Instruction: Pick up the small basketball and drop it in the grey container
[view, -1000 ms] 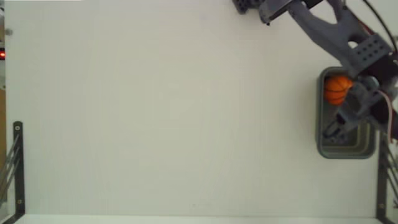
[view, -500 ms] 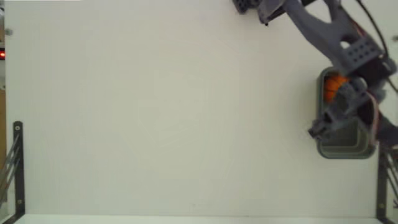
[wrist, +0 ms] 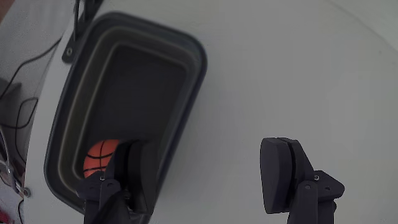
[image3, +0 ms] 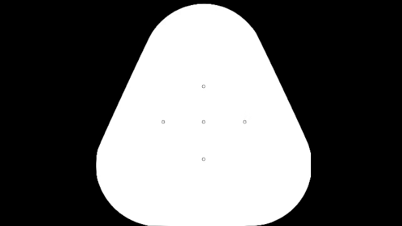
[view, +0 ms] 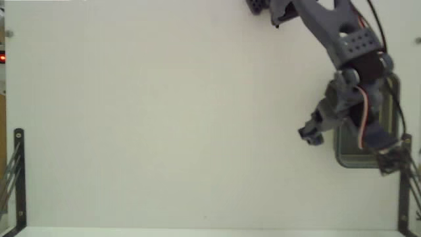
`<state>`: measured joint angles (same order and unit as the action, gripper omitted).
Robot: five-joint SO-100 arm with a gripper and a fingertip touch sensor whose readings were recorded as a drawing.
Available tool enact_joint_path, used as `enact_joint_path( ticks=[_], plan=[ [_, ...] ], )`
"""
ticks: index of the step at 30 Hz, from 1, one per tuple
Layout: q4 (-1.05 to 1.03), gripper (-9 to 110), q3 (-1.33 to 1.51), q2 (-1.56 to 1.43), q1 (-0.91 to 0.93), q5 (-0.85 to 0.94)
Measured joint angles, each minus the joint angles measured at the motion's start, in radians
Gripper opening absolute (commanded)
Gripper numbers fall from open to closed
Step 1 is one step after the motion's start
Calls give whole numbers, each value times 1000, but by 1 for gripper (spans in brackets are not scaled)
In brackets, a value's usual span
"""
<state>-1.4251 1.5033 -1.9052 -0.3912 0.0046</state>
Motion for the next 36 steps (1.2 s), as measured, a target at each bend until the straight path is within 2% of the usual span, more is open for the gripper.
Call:
enact_joint_path(
  ticks=[36],
  plan=[
    [0, 110, 439, -472, 344, 0]
  ],
)
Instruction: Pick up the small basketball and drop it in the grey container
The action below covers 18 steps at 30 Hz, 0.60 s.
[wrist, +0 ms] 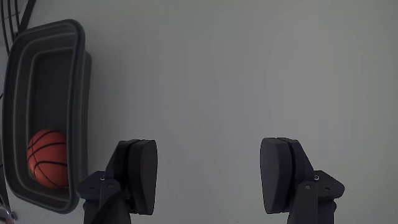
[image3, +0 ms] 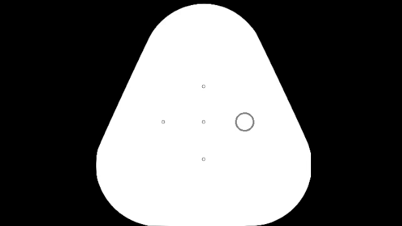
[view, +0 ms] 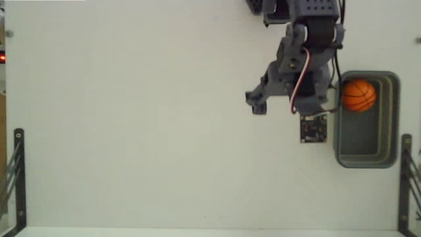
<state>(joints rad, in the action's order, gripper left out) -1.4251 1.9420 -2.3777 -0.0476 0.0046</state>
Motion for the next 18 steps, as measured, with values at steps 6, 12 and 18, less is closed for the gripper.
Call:
enact_joint_path(
  ticks=[6, 12, 18],
  plan=[
    [0, 110, 35, -37, 31, 0],
    [0, 110, 52, -63, 43, 0],
    [0, 110, 52, -71, 37, 0]
  ],
)
